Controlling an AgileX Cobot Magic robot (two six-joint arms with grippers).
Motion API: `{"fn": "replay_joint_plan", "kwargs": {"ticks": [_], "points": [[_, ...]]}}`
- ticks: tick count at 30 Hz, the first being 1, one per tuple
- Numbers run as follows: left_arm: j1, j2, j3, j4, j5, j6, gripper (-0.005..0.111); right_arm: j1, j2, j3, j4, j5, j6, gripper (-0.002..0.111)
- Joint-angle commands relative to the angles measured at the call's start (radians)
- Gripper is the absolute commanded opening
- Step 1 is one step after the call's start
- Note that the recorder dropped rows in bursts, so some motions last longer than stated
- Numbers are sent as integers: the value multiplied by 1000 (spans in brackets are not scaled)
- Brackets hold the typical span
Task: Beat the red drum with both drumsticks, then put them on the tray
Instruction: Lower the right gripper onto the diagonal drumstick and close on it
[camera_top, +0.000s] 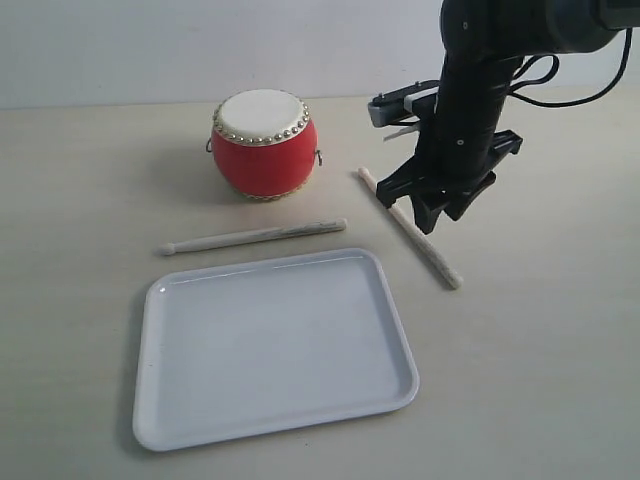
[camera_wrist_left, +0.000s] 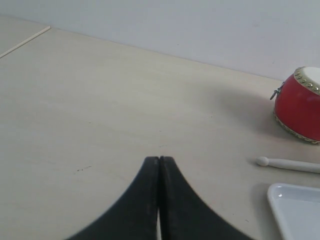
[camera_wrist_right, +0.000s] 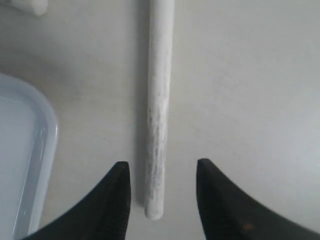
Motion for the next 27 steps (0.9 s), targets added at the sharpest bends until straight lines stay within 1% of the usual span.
{"fn": "replay_joint_plan", "kwargs": {"ticks": [1, 6, 12, 25, 27], "points": [[1, -7, 4, 3, -2, 3, 0, 1, 3, -9, -6, -32, -21, 42], [1, -7, 4, 3, -2, 3, 0, 1, 11, -6, 3, -43, -37, 42], [1, -7, 4, 3, -2, 3, 0, 1, 36, -6, 75, -12, -82, 42], [1, -7, 4, 5, -2, 3, 0, 1, 96, -6, 63, -16, -82, 42], [1, -7, 4, 5, -7, 23, 0, 1, 95, -6, 63, -18, -82, 42]]}}
